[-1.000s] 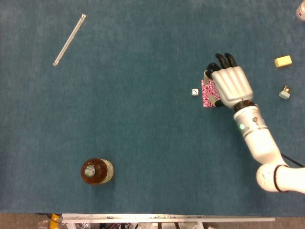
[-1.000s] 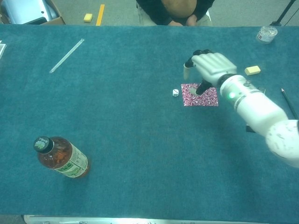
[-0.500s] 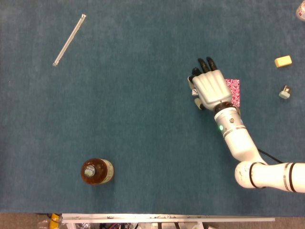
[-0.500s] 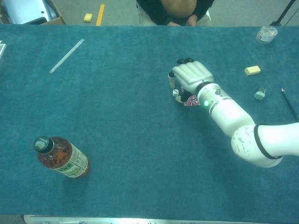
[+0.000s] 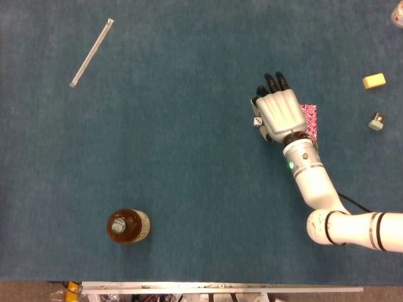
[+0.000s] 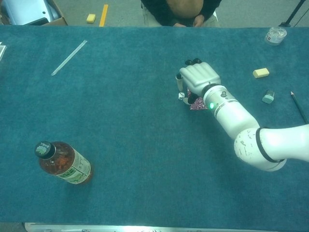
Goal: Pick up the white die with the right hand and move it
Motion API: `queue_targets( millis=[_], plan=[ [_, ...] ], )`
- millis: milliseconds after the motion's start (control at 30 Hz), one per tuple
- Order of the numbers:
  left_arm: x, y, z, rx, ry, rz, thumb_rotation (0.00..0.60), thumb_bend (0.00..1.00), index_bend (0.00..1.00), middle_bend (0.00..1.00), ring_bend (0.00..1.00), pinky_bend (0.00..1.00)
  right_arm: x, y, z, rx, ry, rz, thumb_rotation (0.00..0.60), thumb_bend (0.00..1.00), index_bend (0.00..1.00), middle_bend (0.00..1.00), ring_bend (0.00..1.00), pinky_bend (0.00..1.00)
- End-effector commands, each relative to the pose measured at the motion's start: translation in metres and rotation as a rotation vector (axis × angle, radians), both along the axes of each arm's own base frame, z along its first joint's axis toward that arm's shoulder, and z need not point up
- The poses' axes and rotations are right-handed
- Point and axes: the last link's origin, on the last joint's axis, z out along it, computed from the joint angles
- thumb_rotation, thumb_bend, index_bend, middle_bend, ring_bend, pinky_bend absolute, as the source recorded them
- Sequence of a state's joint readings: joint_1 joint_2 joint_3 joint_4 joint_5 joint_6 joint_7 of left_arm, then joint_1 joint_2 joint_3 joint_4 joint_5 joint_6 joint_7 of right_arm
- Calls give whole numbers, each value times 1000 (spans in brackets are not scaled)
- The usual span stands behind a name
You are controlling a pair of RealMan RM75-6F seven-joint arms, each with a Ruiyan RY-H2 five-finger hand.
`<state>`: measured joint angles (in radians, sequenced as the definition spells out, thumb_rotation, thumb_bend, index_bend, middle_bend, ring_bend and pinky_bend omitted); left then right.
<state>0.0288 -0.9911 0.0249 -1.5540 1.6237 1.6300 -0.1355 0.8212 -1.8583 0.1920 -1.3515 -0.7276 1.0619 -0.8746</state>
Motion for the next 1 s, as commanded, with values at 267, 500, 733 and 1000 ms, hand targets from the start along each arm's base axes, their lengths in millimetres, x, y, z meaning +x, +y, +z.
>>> queue_targets(
  millis=[267,500,733,1000],
  plan=[
    [-1,1,0,-1,0,3,600,445,271,179,40,48,0,-2,-6,0,8,-11,600,233,495,284,15,4],
    [-3,2,0,-1,-1,8,600,445,271,179,40,48,0,-4,-10,3,8,-23,600,233,500,285,17,4],
    [-4,1,1,3,-3,8,600,445,271,179,40,48,4,-4,-11,1,0,-21,600,233,500,286,20,4],
    [-5,2,1,1,-3,10,600,445,271,179,40,48,5,-4,-11,-9,3,-25,600,243,544,305,38,4]
  ],
)
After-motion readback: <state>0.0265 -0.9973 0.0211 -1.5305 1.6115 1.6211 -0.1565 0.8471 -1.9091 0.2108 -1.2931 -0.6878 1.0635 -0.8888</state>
